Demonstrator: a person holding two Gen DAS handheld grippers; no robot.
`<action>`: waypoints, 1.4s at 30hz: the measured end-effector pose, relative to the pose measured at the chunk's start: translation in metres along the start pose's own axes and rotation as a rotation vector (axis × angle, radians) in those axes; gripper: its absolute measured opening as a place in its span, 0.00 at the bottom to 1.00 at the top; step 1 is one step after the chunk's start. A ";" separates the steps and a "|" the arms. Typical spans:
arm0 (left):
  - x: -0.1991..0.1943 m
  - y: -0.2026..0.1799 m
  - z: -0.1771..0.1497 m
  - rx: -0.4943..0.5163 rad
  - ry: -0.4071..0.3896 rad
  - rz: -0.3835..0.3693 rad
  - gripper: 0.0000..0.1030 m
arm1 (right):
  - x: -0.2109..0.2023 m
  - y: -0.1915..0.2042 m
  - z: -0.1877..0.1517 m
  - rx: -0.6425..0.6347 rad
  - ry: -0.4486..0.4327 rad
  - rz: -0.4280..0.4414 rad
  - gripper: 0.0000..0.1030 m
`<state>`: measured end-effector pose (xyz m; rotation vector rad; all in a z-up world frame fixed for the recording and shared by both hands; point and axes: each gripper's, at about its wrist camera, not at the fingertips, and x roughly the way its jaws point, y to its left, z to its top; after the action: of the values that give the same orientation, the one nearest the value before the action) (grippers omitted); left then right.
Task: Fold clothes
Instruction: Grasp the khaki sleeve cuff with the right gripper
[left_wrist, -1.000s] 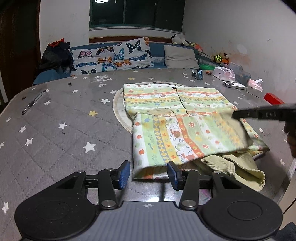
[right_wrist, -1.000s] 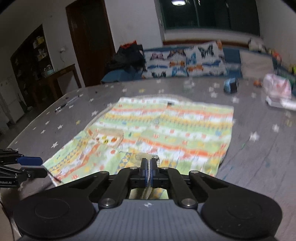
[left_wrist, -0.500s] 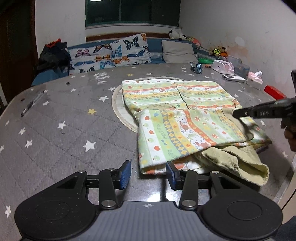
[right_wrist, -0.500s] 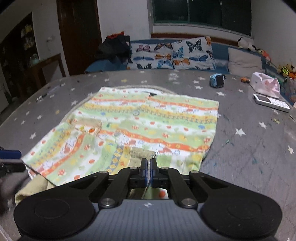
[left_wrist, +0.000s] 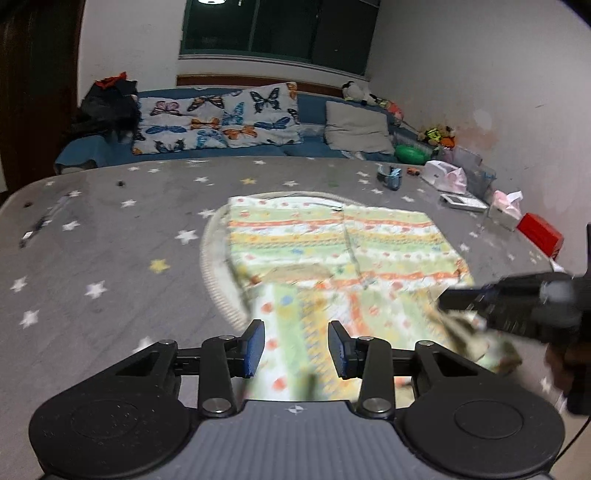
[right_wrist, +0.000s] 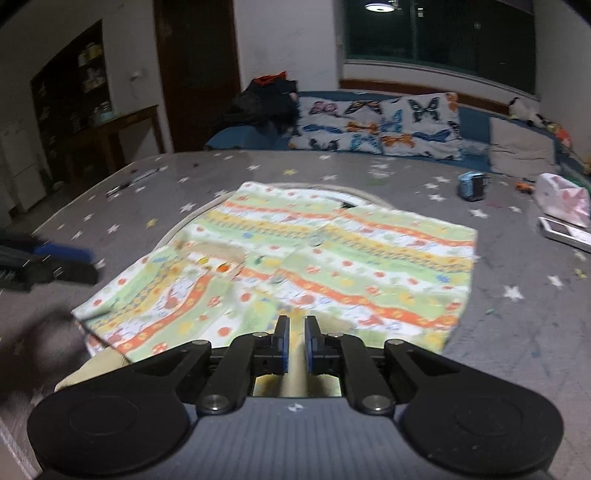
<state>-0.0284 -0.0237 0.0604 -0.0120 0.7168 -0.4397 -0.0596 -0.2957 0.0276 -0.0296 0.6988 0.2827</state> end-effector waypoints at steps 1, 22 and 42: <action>0.005 -0.003 0.003 0.003 0.001 -0.010 0.39 | 0.001 0.001 -0.001 -0.004 0.001 0.005 0.08; 0.049 -0.027 0.001 0.101 0.086 -0.045 0.39 | -0.008 0.001 -0.009 -0.069 0.025 0.073 0.17; -0.011 -0.051 -0.038 -0.037 0.203 -0.141 0.42 | -0.043 0.016 -0.043 -0.197 0.045 0.054 0.26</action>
<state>-0.0798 -0.0606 0.0469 -0.0530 0.9273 -0.5677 -0.1223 -0.2959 0.0231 -0.2055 0.7154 0.4027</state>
